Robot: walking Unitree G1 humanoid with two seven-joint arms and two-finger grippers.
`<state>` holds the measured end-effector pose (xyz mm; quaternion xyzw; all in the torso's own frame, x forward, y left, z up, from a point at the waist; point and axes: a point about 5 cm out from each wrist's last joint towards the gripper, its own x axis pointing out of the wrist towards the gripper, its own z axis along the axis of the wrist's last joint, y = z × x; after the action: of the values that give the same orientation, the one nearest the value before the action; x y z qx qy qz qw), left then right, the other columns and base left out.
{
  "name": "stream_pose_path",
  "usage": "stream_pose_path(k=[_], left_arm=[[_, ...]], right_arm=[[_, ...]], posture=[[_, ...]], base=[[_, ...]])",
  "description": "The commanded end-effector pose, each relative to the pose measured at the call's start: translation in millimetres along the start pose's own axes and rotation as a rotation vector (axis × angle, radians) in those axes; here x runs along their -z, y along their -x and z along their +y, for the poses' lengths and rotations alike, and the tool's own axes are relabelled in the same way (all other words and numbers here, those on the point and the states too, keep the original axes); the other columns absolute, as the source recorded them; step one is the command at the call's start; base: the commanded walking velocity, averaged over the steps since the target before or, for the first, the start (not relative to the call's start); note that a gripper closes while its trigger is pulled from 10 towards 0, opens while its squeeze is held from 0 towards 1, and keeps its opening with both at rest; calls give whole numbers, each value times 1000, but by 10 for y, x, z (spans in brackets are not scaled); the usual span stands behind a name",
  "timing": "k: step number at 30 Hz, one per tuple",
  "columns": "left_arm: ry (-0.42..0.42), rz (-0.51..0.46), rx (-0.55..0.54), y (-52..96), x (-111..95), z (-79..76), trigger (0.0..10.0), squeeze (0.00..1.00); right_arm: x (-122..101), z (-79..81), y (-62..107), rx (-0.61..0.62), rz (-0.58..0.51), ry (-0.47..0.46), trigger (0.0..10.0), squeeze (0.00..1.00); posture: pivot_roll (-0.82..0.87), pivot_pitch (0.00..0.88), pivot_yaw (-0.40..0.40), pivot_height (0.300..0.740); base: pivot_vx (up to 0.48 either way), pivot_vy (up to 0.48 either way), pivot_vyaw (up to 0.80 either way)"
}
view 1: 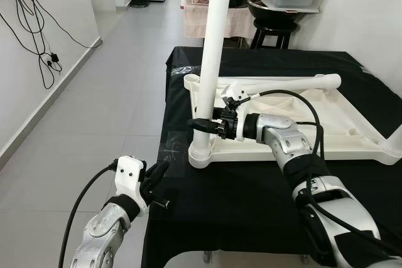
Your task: Building children table
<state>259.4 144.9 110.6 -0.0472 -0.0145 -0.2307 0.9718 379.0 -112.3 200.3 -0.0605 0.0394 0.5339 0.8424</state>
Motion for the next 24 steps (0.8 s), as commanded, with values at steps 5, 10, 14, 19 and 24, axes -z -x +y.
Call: stream_pose_path(k=[5,10,14,19,24], left_arm=[[0,3,6,27,-1,-11,10000,0],[-2,6,10,73,-16,5,10000,0],[-3,10,11,84,-12,14,10000,0],[0,15,17,83,-8,5,10000,0],[-2,13,8,89,-11,4,10000,0]], right_arm=[[245,18,128,39,25,-34,0,0],[801,272,28,662,231,-248,0,0],[921,657,-39,668,314,-251,0,0],[871,550,-108,660,304,-218,0,0],[782,552,-246,609,266,-212,10000,0]], posture=[[65,0,-63,740],[60,0,-67,740],[46,0,-55,740],[64,0,-63,740],[71,0,-65,740]], base=[[0,0,0],[0,0,0],[0,0,0],[0,0,0],[0,0,0]])
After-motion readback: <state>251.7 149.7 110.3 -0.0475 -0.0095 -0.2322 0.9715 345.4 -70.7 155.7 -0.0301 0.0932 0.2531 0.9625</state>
